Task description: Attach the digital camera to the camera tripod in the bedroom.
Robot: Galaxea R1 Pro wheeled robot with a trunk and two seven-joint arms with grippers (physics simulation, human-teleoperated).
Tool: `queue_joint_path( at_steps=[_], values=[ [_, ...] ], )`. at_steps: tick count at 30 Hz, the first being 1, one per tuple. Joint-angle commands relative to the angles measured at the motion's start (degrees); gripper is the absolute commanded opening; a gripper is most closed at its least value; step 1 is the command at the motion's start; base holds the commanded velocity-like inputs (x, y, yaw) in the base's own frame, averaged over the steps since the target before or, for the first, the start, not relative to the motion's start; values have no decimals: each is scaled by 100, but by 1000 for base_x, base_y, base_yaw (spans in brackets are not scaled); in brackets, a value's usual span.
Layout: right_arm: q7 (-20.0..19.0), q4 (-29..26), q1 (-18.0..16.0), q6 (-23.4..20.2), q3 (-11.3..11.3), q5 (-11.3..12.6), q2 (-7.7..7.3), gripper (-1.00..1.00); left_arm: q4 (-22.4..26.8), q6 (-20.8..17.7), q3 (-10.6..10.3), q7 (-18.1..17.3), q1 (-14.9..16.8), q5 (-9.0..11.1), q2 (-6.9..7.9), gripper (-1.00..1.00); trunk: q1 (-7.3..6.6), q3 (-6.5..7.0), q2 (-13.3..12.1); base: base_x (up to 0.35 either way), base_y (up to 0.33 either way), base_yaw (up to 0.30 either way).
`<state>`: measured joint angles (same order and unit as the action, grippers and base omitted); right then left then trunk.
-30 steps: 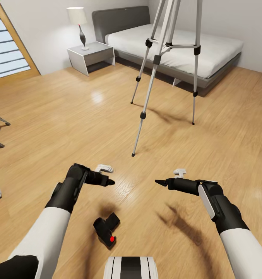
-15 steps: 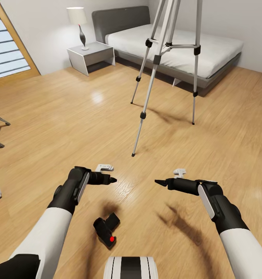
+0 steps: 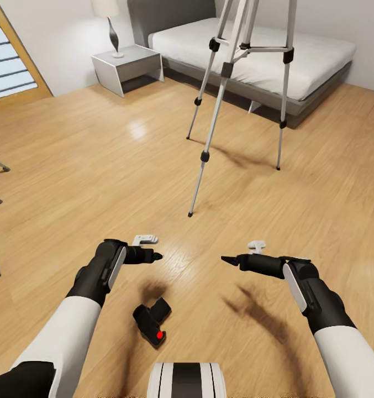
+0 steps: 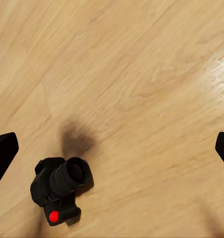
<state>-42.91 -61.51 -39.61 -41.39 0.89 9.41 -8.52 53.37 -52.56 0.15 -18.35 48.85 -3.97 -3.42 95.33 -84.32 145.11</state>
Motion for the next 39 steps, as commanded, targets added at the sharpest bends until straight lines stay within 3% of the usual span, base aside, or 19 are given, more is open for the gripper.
queue_joint_path(
  at_steps=[1, 10, 12, 17, 18, 19, 21, 26, 31, 39],
  values=[
    [-7, -2, -2, -36, 6, 26, 0, 100, 6, -19, 2, -31, 2, -38, 4, 100, 1, -27, 3, 0, 0, 0],
    [-13, -176, -2, -61, -4, 28, -17, 100, 6, -18, 6, -30, 2, -35, 130, 100, 24, -226, 15, 0, 0, 0],
    [-33, -422, -2, -103, -21, 68, -79, 100, 6, -23, 10, -50, 2, -21, 303, 100, 30, -270, 18, 0, 0, 0],
    [-196, -547, -2, -121, -25, 97, -103, 100, 6, -25, 6, -53, 2, 102, 401, 100, 42, -381, 25, 0, 0, 0],
    [-338, -599, -2, -127, -26, 103, -107, 100, 6, -22, 6, -54, 2, 186, 428, 100, 45, -403, 26, 0, 0, 0],
    [-757, -712, 3, -208, -22, 108, -112, 100, 6, -20, 5, -56, 2, 362, 483, 100, 48, -425, 27, 0, 0, 0],
    [-1135, -807, 5, -335, -20, 97, -116, 100, 8, -19, 6, -60, 2, 471, 523, 100, 53, -470, 30, 0, 0, 0],
    [-1663, -883, 6, -527, -14, 58, -121, 100, 7, -18, 4, -62, 2, 595, 572, 100, 66, -580, 37, 0, 0, 0],
    [-1938, -898, 6, -616, -8, 30, -123, 100, 6, -18, 3, -63, 2, 657, 600, 100, 79, -691, 43, 0, 0, 0],
    [-1987, -901, 6, -632, -4, 22, -123, 100, 6, -18, 2, -64, 2, 668, 605, 100, 99, -868, 54, 0, 0, 0]
  ],
)
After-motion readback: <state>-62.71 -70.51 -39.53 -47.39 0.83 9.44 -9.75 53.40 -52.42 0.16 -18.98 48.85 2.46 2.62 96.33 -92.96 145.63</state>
